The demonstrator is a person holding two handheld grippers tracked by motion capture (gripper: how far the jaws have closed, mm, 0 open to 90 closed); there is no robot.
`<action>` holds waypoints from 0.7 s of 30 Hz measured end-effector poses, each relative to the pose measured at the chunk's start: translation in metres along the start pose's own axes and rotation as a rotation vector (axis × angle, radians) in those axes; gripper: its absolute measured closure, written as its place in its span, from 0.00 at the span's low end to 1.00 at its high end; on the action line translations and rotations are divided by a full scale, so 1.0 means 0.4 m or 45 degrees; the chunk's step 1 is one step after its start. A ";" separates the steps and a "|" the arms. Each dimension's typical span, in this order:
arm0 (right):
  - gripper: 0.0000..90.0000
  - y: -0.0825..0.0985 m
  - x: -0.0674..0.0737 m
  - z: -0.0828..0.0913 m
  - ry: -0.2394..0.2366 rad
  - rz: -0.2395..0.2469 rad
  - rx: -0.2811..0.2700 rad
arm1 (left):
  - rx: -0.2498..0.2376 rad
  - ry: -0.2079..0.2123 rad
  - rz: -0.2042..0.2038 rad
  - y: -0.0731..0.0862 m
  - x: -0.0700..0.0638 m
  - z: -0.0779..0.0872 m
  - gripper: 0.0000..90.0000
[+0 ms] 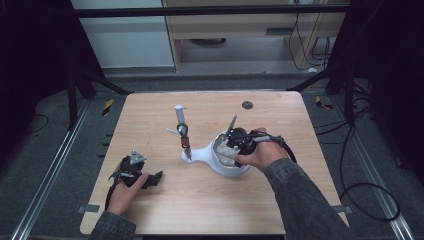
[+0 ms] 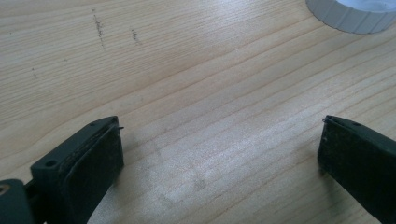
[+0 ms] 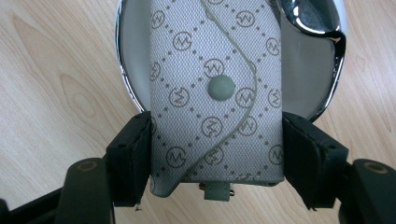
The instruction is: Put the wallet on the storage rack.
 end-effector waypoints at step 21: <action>0.34 -0.012 -0.009 -0.022 -0.016 -0.020 -0.002 | 0.000 0.004 -0.004 0.000 -0.001 0.000 0.00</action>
Point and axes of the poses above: each handheld gripper's, and its own axes: z roughly backward along the jaws, y roughly out of its underside, x roughly to its left, the point moved 4 cm from there along -z, roughly forward along the jaws, and after that the axes turned 6 degrees about -y, right-handed, at the moved point
